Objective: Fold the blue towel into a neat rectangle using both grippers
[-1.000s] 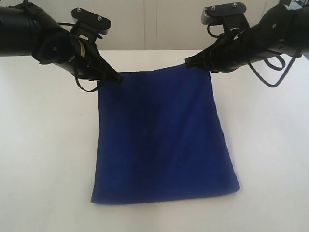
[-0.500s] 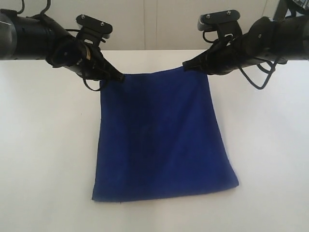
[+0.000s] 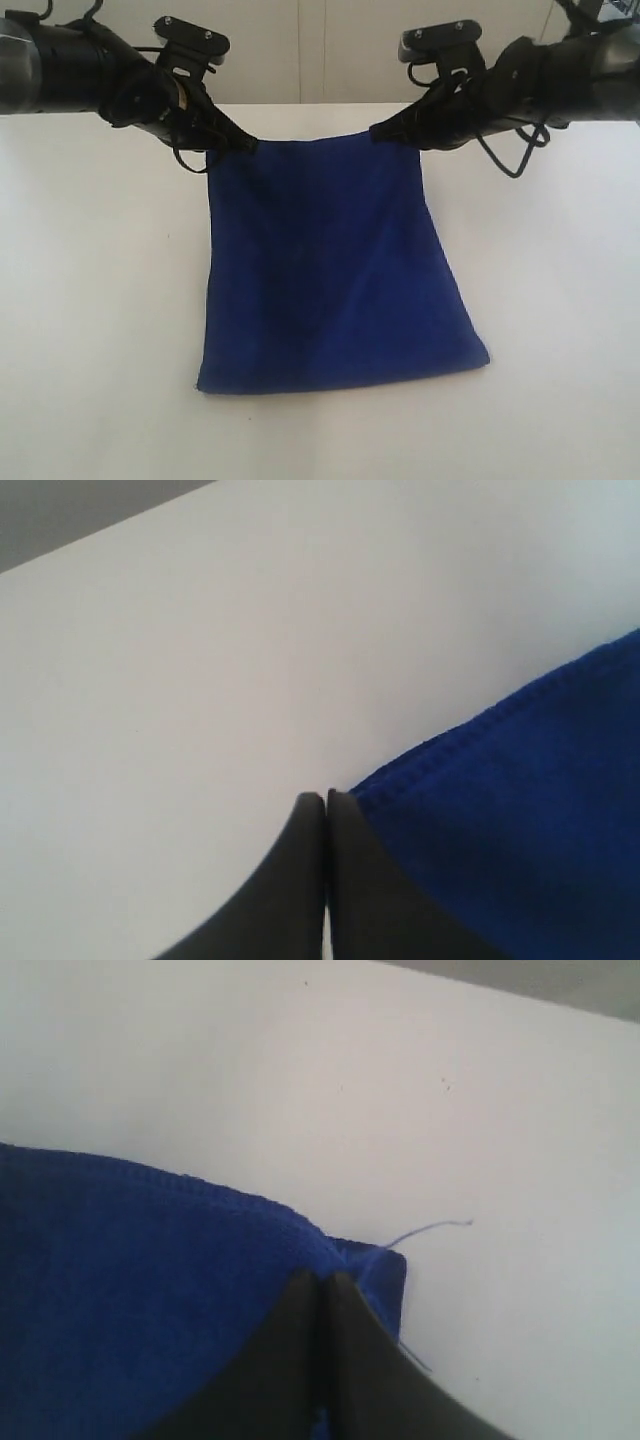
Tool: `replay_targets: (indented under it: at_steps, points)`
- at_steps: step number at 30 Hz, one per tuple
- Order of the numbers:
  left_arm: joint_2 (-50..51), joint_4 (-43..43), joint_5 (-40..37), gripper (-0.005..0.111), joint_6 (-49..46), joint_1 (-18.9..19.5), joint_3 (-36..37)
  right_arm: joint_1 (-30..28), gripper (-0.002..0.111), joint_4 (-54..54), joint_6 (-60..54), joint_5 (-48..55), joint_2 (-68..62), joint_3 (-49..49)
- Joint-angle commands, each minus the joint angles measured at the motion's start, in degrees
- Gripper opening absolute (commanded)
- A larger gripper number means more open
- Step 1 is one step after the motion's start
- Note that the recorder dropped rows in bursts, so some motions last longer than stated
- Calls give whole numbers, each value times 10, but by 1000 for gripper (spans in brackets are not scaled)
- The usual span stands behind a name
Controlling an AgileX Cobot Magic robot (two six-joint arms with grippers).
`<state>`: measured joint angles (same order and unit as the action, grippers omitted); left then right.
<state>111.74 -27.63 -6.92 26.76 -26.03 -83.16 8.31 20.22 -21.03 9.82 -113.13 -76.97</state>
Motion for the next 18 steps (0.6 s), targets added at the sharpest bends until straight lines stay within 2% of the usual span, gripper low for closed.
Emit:
replay_targets:
  at_steps: [1, 12, 18]
  points:
    - [24, 2, 29, 0, 5, 7, -3, -5, 0, -9, -4, -29, -22, -3]
    - [2, 0, 30, 0, 2, 8, -5, -5, 0, -9, -19, 2, 7, -45]
    - [40, 0, 27, 0, 2, 8, -41, -5, 0, -9, -19, -9, -27, -58]
